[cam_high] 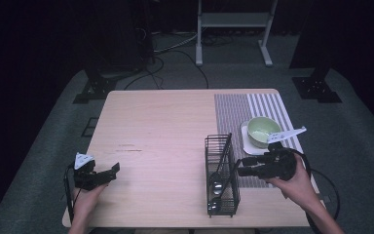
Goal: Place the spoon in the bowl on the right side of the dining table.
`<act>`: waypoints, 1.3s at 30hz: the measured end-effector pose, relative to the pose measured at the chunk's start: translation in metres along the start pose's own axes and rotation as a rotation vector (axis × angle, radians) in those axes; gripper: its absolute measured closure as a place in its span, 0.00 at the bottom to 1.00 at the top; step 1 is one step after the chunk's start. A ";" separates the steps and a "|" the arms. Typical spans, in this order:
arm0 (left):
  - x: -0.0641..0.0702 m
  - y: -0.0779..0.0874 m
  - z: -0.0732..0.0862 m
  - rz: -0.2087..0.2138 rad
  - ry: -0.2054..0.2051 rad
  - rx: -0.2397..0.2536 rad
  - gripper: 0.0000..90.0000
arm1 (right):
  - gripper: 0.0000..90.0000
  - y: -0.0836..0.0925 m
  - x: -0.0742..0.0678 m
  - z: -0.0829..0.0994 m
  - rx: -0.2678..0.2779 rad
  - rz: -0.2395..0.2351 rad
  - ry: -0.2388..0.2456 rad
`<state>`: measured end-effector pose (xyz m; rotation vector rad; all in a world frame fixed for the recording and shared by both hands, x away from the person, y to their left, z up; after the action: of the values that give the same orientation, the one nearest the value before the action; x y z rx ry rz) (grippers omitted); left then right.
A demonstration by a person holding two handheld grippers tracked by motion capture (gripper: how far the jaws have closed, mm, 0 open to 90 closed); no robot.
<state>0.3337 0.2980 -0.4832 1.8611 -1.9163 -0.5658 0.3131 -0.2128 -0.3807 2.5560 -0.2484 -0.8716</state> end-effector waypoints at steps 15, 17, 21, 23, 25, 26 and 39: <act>0.000 0.000 0.000 -0.005 -0.001 0.001 0.00 | 0.77 -0.006 0.005 -0.006 -0.018 0.028 -0.018; 0.000 0.000 0.000 -0.005 0.000 0.001 0.00 | 0.81 -0.006 0.004 -0.006 -0.014 0.018 -0.023; -0.001 0.000 0.000 -0.006 0.001 0.001 0.00 | 0.89 -0.006 0.004 -0.007 -0.018 0.006 -0.030; -0.001 -0.001 0.000 -0.006 0.001 0.002 0.00 | 0.91 -0.006 0.004 -0.007 -0.019 0.006 -0.030; -0.001 0.000 0.000 -0.006 0.000 0.001 0.00 | 0.92 -0.006 0.003 -0.008 -0.019 0.002 -0.029; -0.001 -0.001 0.000 -0.006 0.000 0.002 0.00 | 0.92 -0.006 0.002 -0.008 -0.018 0.000 -0.029; -0.001 -0.001 0.000 -0.006 0.001 0.002 0.00 | 0.98 -0.004 -0.004 -0.013 -0.019 -0.026 -0.030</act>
<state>0.3344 0.2988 -0.4839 1.8689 -1.9118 -0.5645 0.3181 -0.2035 -0.3705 2.5349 -0.2157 -0.9180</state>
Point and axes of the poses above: each handheld gripper's, and its own axes: y roughly backward along the jaws, z roughly out of its underside, x roughly to its right, the point moved 4 cm from there along -y, roughly forward along the jaws, and after that the axes turned 12 degrees about -z, right-handed, at the moved point
